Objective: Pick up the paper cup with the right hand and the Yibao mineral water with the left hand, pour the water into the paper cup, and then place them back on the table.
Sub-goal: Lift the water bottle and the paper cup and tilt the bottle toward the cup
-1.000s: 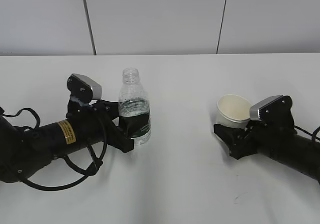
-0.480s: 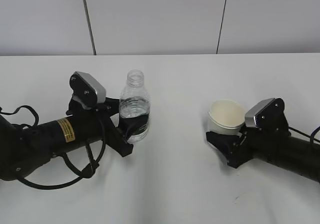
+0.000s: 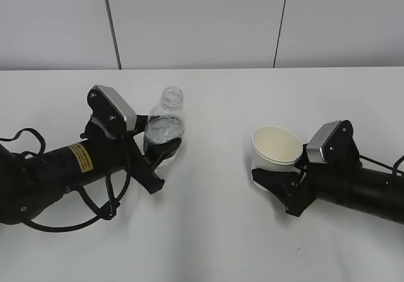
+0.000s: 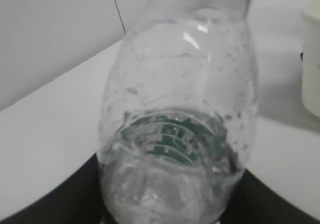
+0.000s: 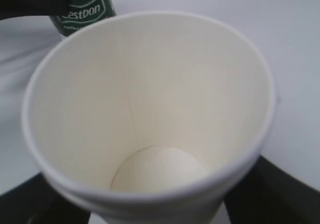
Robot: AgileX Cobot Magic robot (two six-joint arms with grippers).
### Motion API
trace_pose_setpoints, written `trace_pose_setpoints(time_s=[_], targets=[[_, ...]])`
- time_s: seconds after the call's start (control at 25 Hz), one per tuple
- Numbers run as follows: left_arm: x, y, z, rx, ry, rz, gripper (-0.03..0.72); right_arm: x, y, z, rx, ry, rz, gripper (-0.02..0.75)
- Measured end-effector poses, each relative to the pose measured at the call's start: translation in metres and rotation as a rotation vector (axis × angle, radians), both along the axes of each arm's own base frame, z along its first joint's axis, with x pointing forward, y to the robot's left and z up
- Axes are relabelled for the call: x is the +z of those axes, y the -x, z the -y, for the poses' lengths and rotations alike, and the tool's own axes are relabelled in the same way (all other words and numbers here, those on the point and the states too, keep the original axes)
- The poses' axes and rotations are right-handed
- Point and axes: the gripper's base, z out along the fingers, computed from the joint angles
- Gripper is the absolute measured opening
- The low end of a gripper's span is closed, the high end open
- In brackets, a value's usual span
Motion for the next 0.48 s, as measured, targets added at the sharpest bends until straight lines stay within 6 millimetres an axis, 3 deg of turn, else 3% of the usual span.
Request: trace_pose_setpoints(time_s=[0.32, 0.48], targets=[[0.004, -0.004, -0.004, 0.027, -0.103, 0.146, 0.393, 0.004, -0.003, -0.007, 0.104, -0.032, -0.014, 0.533], [0.012, -0.006, -0.005, 0.043, -0.139, 0.221, 0.393, 0.006, -0.003, -0.021, 0.163, -0.039, -0.013, 0.533]])
